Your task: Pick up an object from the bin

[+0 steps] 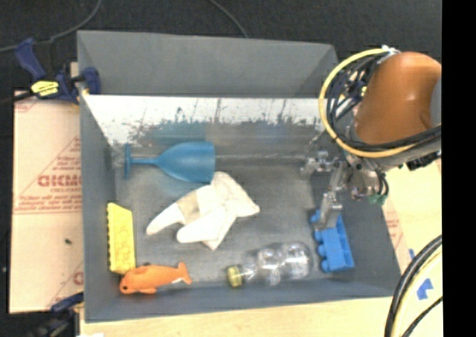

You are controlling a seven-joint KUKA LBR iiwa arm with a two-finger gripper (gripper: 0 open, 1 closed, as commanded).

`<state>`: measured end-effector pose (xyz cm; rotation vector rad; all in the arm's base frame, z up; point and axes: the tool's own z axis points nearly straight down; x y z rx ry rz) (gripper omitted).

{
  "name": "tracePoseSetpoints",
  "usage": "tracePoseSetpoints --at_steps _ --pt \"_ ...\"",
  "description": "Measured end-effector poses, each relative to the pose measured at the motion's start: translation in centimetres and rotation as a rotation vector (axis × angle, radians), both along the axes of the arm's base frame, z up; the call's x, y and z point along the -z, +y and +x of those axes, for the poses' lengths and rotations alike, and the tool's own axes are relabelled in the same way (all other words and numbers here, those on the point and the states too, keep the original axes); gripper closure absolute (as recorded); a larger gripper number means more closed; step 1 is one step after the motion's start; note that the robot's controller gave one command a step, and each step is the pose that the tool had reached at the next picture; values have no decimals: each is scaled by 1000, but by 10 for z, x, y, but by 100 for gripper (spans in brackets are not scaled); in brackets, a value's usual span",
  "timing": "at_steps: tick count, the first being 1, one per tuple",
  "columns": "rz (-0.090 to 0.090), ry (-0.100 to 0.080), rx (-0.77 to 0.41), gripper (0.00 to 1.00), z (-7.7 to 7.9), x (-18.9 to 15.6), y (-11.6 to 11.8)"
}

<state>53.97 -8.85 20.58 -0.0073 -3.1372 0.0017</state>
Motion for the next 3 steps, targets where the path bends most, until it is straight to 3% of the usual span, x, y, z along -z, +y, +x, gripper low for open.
tracePoseSetpoints --at_steps 1,2,3 --pt "-1 -8 -4 0 2 -5 0" --pt "0 -21 118 0 -19 110 14" --pt "-1 -19 123 0 -16 95 13"
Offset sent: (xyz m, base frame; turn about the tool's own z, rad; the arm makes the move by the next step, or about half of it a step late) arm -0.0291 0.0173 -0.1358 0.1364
